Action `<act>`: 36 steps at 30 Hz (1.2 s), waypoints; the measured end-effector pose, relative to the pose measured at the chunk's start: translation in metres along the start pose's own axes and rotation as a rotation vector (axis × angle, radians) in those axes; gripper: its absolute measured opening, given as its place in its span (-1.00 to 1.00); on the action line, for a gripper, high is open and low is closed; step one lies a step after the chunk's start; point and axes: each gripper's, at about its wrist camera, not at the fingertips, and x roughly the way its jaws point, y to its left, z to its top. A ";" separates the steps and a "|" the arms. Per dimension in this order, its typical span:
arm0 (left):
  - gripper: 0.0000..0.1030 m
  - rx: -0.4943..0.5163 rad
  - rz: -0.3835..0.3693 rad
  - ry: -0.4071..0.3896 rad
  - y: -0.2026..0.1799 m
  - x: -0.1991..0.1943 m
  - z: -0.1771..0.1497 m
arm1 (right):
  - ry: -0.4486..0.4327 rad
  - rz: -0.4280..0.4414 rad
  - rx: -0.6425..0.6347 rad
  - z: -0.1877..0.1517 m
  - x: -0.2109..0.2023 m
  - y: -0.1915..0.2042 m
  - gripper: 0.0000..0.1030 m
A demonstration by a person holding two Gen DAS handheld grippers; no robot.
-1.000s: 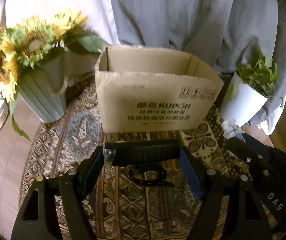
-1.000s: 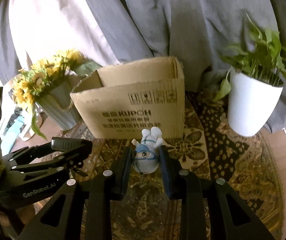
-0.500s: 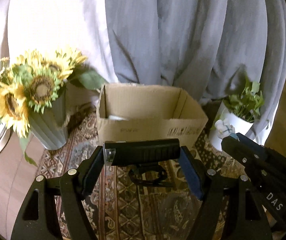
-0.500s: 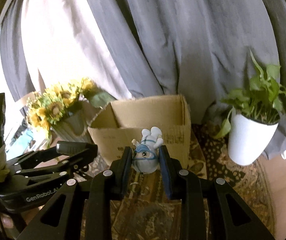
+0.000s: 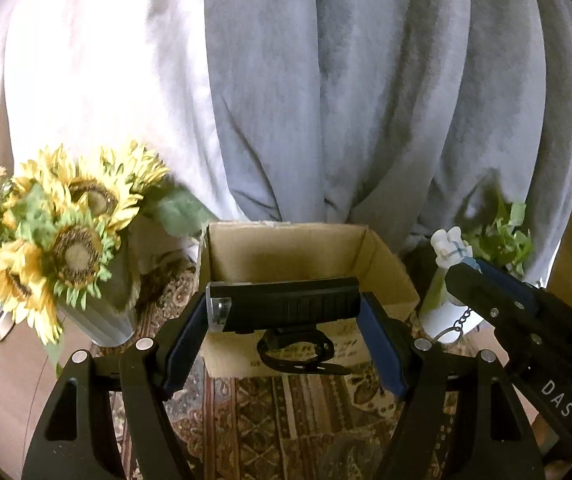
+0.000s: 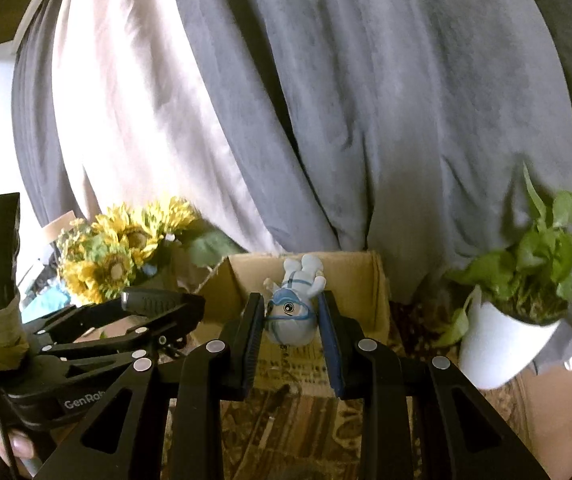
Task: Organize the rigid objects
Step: 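Carry the black case and figurine keychain over the box, then lower the case and figurine into the box and open both grippers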
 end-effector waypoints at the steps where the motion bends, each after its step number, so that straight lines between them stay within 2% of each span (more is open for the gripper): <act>1: 0.44 -0.002 0.000 -0.001 0.001 0.002 0.002 | -0.002 0.003 -0.002 0.003 0.002 0.000 -0.44; 12: 0.44 0.003 0.022 -0.030 0.008 0.019 0.041 | -0.027 0.019 -0.046 0.040 0.029 -0.002 -0.44; 20: 0.44 0.024 0.044 -0.007 0.010 0.040 0.057 | -0.003 -0.001 -0.066 0.056 0.056 -0.010 -0.44; 29: 0.44 0.034 0.052 0.102 0.015 0.081 0.060 | 0.094 -0.001 -0.058 0.059 0.098 -0.022 -0.44; 36: 0.44 0.065 0.078 0.209 0.017 0.115 0.050 | 0.201 0.001 -0.033 0.043 0.130 -0.032 -0.44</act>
